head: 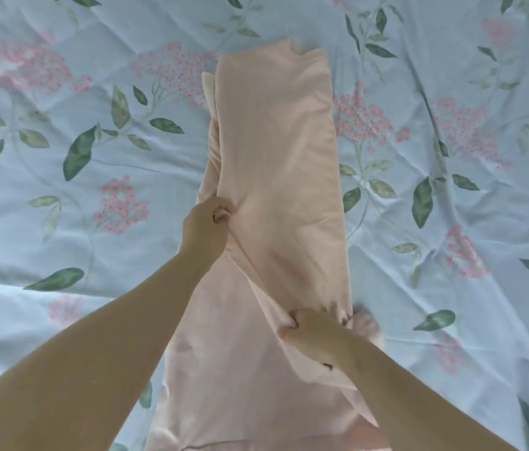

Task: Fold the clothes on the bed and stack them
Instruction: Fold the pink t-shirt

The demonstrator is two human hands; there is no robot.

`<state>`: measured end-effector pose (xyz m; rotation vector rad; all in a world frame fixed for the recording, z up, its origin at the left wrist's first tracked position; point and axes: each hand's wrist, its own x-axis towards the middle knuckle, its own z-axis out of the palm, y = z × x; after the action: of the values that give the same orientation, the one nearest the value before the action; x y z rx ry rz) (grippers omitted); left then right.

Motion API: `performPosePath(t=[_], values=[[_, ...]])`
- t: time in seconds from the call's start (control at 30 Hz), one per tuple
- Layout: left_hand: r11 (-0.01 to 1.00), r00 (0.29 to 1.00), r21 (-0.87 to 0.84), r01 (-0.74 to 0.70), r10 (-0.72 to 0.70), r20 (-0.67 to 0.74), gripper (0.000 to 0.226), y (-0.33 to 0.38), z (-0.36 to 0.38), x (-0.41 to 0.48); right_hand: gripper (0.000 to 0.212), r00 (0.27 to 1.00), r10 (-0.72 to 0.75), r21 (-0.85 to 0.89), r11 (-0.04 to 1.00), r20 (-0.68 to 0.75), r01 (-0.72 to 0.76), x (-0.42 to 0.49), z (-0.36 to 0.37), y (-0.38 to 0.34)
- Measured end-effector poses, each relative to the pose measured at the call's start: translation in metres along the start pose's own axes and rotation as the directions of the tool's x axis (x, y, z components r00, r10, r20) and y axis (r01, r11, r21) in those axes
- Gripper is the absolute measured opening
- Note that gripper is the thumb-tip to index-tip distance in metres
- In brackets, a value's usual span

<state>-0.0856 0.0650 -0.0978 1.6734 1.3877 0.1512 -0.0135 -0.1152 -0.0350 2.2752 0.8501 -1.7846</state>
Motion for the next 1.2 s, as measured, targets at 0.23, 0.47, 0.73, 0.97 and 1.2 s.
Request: performPosePath(t=[0.23, 0.47, 0.73, 0.97, 1.2], values=[[0.912, 0.948, -0.268, 0.31, -0.274, 0.164, 0.053, -0.033, -0.018, -0.053, 0.014, 0.977, -0.163, 0.739, 0.673, 0.138, 0.008, -0.002, 0.08, -0.052], [0.936, 0.891, 0.034, 0.351, -0.345, 0.294, 0.018, -0.064, -0.006, -0.118, 0.044, 0.853, 0.019, 0.124, 0.991, -0.522, 0.054, -0.011, 0.088, 0.034], [0.972, 0.992, 0.198, 0.128, -0.126, -0.025, 0.019, -0.076, -0.004, -0.158, 0.026, 0.901, -0.088, 0.174, 0.969, -0.424, 0.176, -0.029, 0.122, 0.078], [0.876, 0.879, -0.129, 0.465, -0.441, 0.181, 0.03, -0.089, -0.021, -0.179, 0.024, 0.879, -0.42, 0.062, 0.894, -0.224, 0.443, -0.042, 0.17, 0.048], [0.58, 0.752, -0.486, 0.654, -0.568, 0.335, 0.023, -0.124, -0.042, -0.184, 0.035, 0.934, -0.312, -0.112, 0.948, -0.171, 0.297, -0.041, 0.18, 0.069]])
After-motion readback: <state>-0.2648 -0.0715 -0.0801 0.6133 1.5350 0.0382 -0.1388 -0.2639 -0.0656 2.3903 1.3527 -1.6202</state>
